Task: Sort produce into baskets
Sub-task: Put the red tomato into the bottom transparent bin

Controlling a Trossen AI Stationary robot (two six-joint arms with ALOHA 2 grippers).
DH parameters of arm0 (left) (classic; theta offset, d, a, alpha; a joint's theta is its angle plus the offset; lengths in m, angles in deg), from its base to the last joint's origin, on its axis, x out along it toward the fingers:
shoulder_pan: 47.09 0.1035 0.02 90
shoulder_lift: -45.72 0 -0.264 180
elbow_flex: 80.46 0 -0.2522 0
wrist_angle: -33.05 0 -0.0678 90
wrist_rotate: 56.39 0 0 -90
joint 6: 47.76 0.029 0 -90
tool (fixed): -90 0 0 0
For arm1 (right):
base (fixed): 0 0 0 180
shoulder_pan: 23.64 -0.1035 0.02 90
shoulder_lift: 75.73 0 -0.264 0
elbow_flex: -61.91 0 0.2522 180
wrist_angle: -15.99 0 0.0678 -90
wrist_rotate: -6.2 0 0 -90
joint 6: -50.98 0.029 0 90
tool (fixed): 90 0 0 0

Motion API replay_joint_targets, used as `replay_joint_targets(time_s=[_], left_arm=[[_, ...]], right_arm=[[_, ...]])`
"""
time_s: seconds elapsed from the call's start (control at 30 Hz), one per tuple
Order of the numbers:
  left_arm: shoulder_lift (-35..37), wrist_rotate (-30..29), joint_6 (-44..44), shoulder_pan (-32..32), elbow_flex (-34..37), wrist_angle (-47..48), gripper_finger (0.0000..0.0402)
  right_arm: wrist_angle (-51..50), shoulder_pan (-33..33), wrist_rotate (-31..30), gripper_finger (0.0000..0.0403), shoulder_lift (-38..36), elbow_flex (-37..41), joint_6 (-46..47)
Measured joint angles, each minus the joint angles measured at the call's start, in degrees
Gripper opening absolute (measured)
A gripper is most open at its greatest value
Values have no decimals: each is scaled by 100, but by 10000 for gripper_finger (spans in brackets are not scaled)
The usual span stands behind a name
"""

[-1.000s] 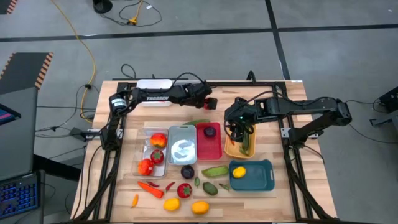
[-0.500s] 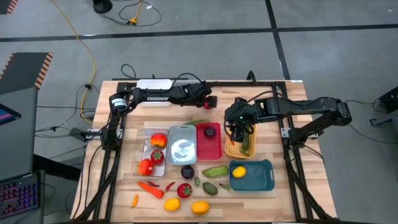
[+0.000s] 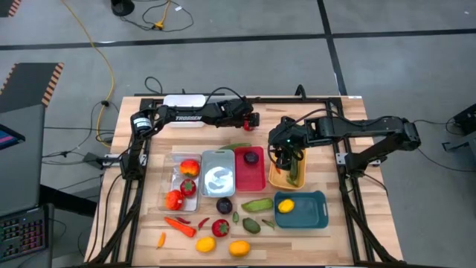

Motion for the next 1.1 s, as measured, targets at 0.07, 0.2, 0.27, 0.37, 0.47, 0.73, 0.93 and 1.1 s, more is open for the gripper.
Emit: replay_joint_targets(time_s=[0.07, 0.2, 0.27, 0.37, 0.47, 0.73, 0.93, 1.1], left_arm=[[0, -1, -29, 0, 0, 0, 306], [0, -2, -40, 0, 0, 0, 306], [0, -2, -95, 0, 0, 0, 306], [0, -9, -204, 0, 0, 0, 306], [0, -124, -213, 0, 0, 0, 306], [0, -173, -213, -106, 0, 8, 306], [0, -157, -233, -165, -2, 20, 306], [0, -157, -372, -179, -2, 30, 306]], right_arm=[[-1, 0, 0, 198, 0, 1, 1], [-2, 1, 0, 198, 0, 1, 0], [0, 2, 0, 198, 0, 2, 0], [0, 0, 0, 198, 0, 0, 0], [-1, 0, 0, 198, 0, 1, 0], [0, 0, 0, 198, 0, 0, 0], [-1, 0, 0, 198, -1, 0, -2], [-2, 0, 0, 198, 0, 1, -2]])
